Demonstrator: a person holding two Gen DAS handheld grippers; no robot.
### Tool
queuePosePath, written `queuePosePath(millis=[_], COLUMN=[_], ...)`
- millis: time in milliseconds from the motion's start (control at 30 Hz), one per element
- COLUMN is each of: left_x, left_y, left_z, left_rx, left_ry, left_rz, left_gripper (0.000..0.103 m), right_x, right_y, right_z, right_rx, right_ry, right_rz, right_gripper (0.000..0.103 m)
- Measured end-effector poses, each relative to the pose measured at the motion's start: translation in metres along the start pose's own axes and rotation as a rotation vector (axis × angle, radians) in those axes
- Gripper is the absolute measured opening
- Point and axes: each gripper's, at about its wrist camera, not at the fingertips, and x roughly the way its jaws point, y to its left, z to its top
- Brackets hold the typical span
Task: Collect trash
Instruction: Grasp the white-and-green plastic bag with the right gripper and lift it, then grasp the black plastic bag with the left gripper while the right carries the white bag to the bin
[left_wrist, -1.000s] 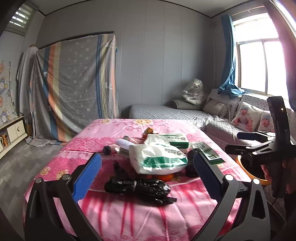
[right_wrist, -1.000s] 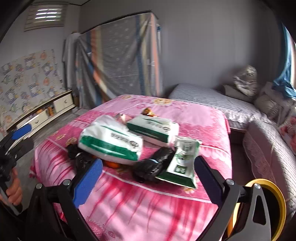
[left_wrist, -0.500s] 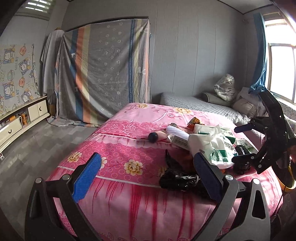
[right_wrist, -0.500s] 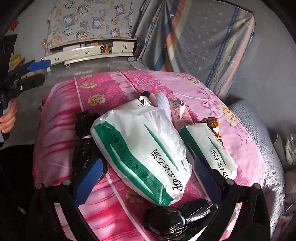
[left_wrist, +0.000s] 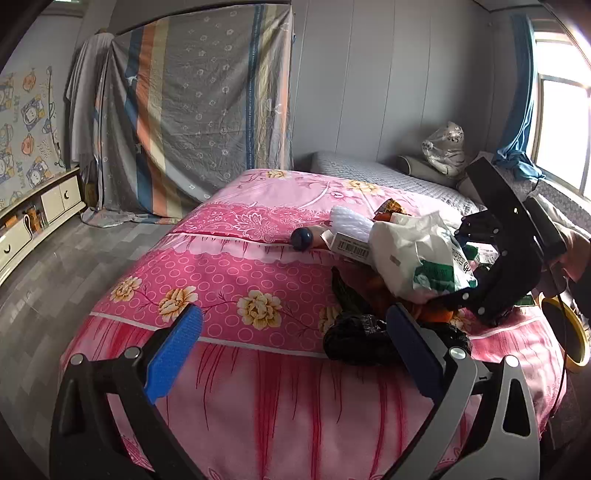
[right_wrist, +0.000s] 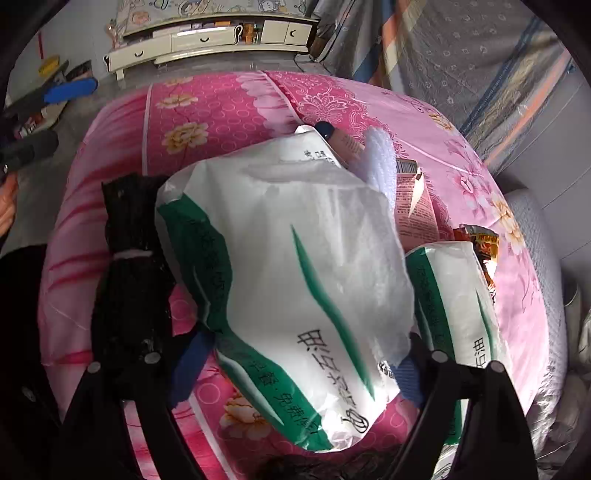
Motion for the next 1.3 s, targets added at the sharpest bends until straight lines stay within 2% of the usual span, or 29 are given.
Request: queuePosePath(millis=[100, 200, 267, 433, 500, 667, 733, 867, 967, 1067, 1167, 1233, 1300], left_x=[0.0, 0.0, 0.001, 0.012, 0.022, 0.041, 0.043, 0.043, 0.051, 0.063, 0.075, 0.08, 0.082], left_y=[-0.008, -0.022, -0.034, -0.076, -0.088, -0.107, -0.114, -0.129, -0.135, -0.136, -0.136, -0.137, -0.139], left_z=[0.001, 0.002, 0.001, -0.009, -0.009, -0.003, -0.005, -0.019, -0.026, -0.026, -0.023, -0.023, -0.025], left_rx=[0.043, 0.114, 0.2, 0.515, 0.607, 0.728, 0.789, 0.922, 0.969, 0.967, 0.949, 0.948, 0.952], left_ry=[0.001, -0.008, -0.015, -0.019, 0.017, 0.095, 0.124, 0.15, 0.176, 0.215, 0.247, 0.257, 0.266], left_rz=[-0.064, -0.16, -0.243, -0.384, -0.447, -0.605, -0.645, -0.709, -0.709, -0.706, -0.697, -0.683, -0.673], left_gripper=[0.096, 0.096, 0.096, 0.096, 0.096, 0.095, 0.096, 0.095, 0.094, 0.081, 0.078, 0.066, 0.042], right_x=[-0.012, -0.03, -0.044, -0.097, -0.118, -0.154, -0.165, -0.18, -0.186, -0.188, -0.191, -0.193, -0.196], right_y=[-0.011, -0.017, -0.025, -0.032, -0.031, -0.024, -0.02, -0.011, -0.007, -0.008, -0.007, -0.004, 0.001], right_z=[-0.011, -0.018, -0.025, -0.052, -0.068, -0.106, -0.122, -0.15, -0.165, -0.175, -0.185, -0.189, -0.194], right_rx=[0.108, 0.22, 0.302, 0.465, 0.511, 0.599, 0.622, 0.672, 0.723, 0.753, 0.774, 0.785, 0.792], right_ry=[-0.073, -0.159, -0.222, -0.397, -0.456, -0.518, -0.534, -0.567, -0.591, -0.609, -0.626, -0.64, -0.65], right_rz=[0.038, 0.072, 0.101, 0.198, 0.213, 0.189, 0.166, 0.138, 0.127, 0.119, 0.122, 0.123, 0.123], right_gripper=[0.046, 0.035, 0.033, 0.033, 0.033, 0.033, 0.033, 0.034, 0.034, 0.034, 0.034, 0.034, 0.034])
